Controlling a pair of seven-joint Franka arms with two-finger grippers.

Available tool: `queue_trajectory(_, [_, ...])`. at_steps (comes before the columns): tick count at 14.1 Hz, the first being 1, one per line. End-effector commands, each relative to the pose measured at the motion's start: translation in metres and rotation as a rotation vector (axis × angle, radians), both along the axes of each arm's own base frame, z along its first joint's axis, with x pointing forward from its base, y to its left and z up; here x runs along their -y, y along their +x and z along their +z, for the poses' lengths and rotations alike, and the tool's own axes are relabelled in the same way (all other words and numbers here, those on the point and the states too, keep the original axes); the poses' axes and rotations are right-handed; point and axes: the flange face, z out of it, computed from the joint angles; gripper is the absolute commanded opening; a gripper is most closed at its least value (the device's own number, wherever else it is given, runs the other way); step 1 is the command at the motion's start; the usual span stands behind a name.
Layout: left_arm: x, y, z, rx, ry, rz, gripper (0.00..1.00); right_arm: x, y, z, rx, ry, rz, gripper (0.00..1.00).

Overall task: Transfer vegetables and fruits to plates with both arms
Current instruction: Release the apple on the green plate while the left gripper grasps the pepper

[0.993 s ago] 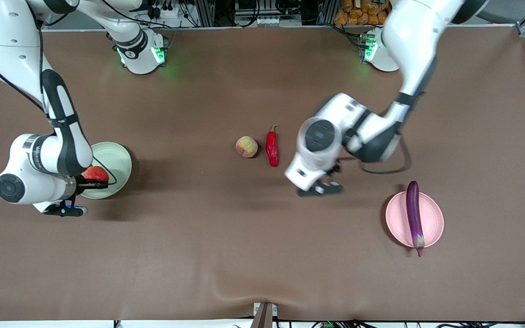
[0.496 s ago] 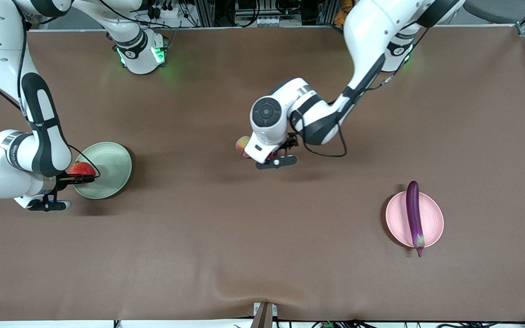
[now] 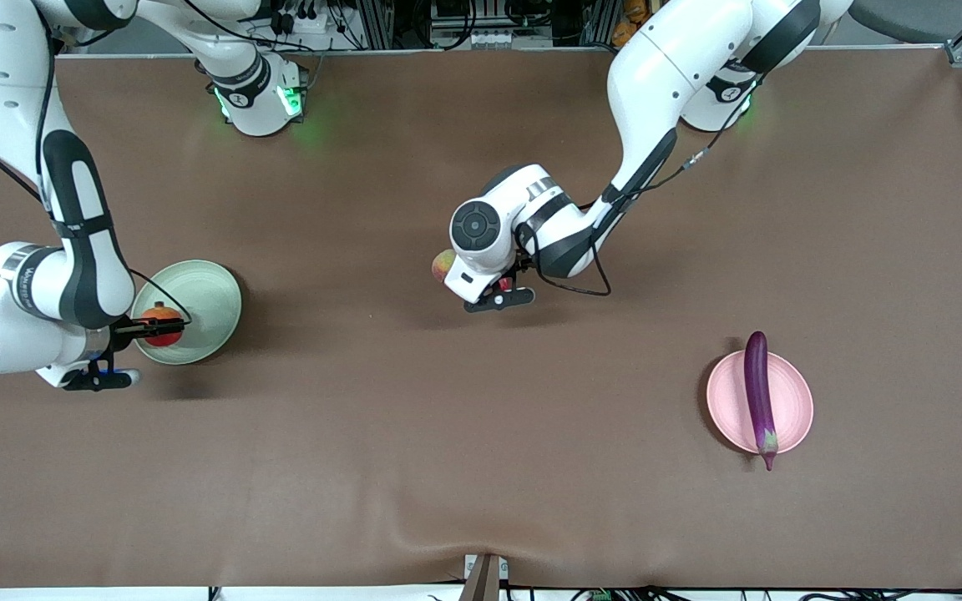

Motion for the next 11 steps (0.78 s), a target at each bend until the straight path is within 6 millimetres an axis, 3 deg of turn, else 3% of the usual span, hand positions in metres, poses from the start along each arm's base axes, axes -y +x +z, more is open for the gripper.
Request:
queue_trajectory(1, [0.01, -0.015, -0.017, -0.02, 0.017, 0.008, 1.0, -0.029, 0.013, 0.035, -0.011, 0.032, -0.073, 1.0])
queue_trajectory(2, [0.01, -0.016, -0.023, -0.027, 0.025, 0.017, 1.0, -0.042, 0.015, 0.039, -0.019, 0.019, -0.098, 1.0])
queue_trajectory(3, [0.009, -0.017, -0.027, -0.03, 0.032, 0.031, 0.74, -0.056, 0.018, 0.043, -0.025, -0.001, -0.128, 1.0])
queue_trajectory(4, [0.009, -0.018, -0.028, -0.029, 0.035, 0.036, 0.24, -0.07, 0.019, 0.045, -0.037, -0.019, -0.169, 1.0])
queue_trajectory(5, [0.009, -0.019, -0.028, -0.028, 0.036, 0.032, 0.0, -0.089, 0.019, 0.047, -0.05, -0.031, -0.217, 1.0])
queue_trajectory(7, [0.006, -0.016, -0.029, -0.022, 0.048, 0.035, 0.0, -0.122, 0.018, 0.053, -0.076, -0.034, -0.338, 1.0])
queue_trajectory(9, [0.004, -0.01, -0.018, -0.011, 0.047, 0.043, 0.0, -0.157, 0.014, 0.057, -0.103, -0.053, -0.407, 1.0])
queue_trajectory(11, [0.001, 0.003, 0.015, 0.024, 0.029, 0.061, 0.0, -0.191, 0.009, 0.061, -0.119, -0.064, -0.435, 1.0])
